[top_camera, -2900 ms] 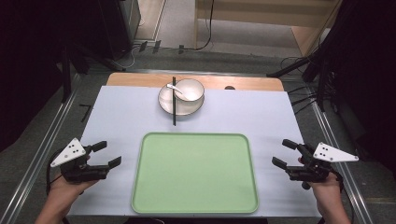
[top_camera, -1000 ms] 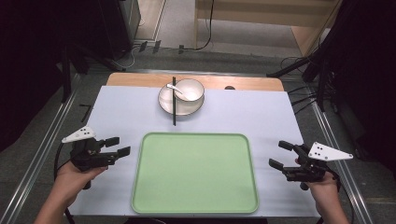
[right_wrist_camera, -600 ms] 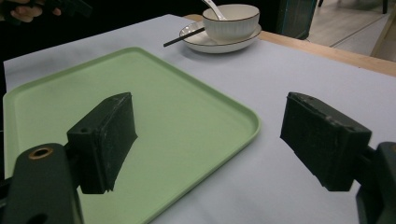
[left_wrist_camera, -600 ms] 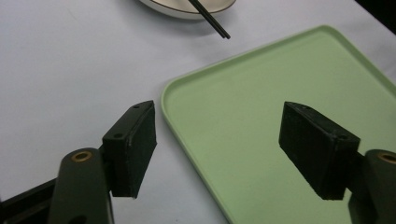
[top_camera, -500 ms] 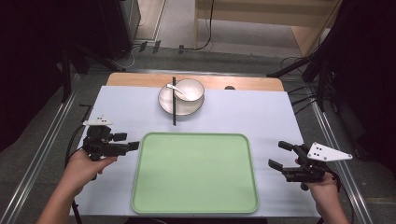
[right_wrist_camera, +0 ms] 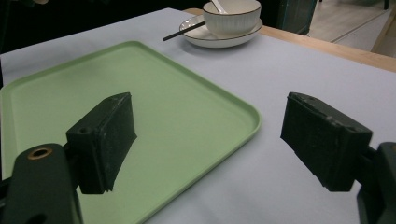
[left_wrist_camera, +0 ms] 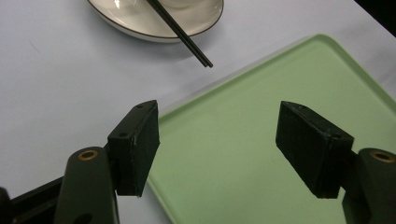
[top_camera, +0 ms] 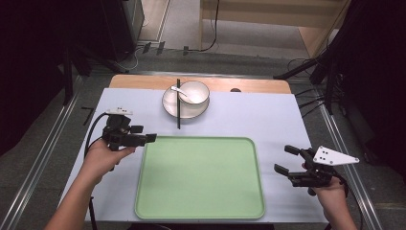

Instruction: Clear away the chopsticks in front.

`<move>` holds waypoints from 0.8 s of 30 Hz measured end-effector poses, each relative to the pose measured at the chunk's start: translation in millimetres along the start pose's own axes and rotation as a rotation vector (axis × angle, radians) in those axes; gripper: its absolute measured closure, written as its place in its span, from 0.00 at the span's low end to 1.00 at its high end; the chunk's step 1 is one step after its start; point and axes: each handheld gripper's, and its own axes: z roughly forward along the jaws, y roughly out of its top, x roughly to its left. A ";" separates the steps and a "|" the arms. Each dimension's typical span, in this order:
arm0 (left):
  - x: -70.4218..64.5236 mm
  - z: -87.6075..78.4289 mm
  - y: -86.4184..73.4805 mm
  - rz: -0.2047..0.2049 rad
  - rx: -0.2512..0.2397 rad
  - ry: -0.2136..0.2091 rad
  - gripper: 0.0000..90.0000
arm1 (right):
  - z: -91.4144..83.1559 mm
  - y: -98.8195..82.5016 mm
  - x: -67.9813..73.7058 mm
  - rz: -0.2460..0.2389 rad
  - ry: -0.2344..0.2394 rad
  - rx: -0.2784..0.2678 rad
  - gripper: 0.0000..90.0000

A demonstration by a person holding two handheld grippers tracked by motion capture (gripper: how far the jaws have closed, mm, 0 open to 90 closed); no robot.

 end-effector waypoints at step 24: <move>5.9 62.9 73.1 -0.068 0.040 0.094 0.35 | -1.8 -2.2 -3.4 0.008 -0.032 -0.026 0.19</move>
